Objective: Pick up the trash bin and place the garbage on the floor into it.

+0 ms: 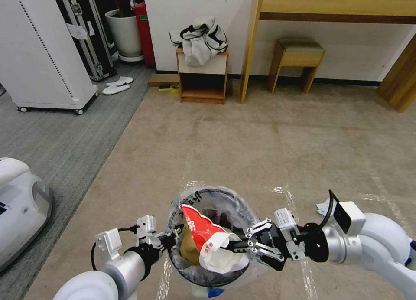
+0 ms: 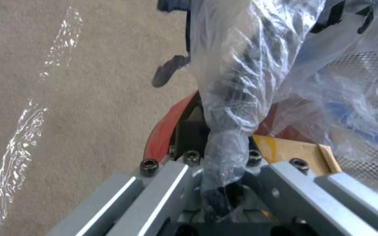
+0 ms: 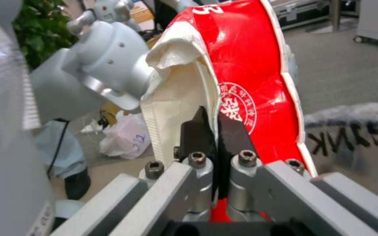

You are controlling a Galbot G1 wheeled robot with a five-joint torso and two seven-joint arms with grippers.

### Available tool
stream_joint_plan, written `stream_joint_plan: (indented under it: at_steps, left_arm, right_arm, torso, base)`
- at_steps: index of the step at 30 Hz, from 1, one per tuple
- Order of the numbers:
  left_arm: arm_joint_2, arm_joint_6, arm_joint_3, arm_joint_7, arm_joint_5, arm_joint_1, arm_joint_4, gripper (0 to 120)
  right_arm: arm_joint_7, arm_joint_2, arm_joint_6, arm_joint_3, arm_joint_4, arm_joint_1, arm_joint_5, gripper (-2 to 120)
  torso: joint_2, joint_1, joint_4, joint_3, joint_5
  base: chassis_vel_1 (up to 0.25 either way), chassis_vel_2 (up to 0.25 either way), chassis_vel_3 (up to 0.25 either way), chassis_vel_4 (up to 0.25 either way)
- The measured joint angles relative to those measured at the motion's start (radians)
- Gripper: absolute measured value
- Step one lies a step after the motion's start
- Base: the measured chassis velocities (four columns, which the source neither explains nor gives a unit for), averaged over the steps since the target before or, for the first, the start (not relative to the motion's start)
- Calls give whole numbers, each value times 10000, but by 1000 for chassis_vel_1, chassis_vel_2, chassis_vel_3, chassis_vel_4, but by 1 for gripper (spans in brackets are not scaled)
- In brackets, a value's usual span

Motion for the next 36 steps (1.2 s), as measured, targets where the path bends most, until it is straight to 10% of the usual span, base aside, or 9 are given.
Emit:
stream_joint_plan:
  at_steps: [36]
  left_arm:
    - [-242, -47, 58, -4, 133, 74, -20, 1]
  right_arm:
    - [67, 477, 215, -288, -1634, -6, -1012, 4]
  torso:
    - [0, 0, 0, 0, 0]
  base:
    - [0, 0, 0, 0]
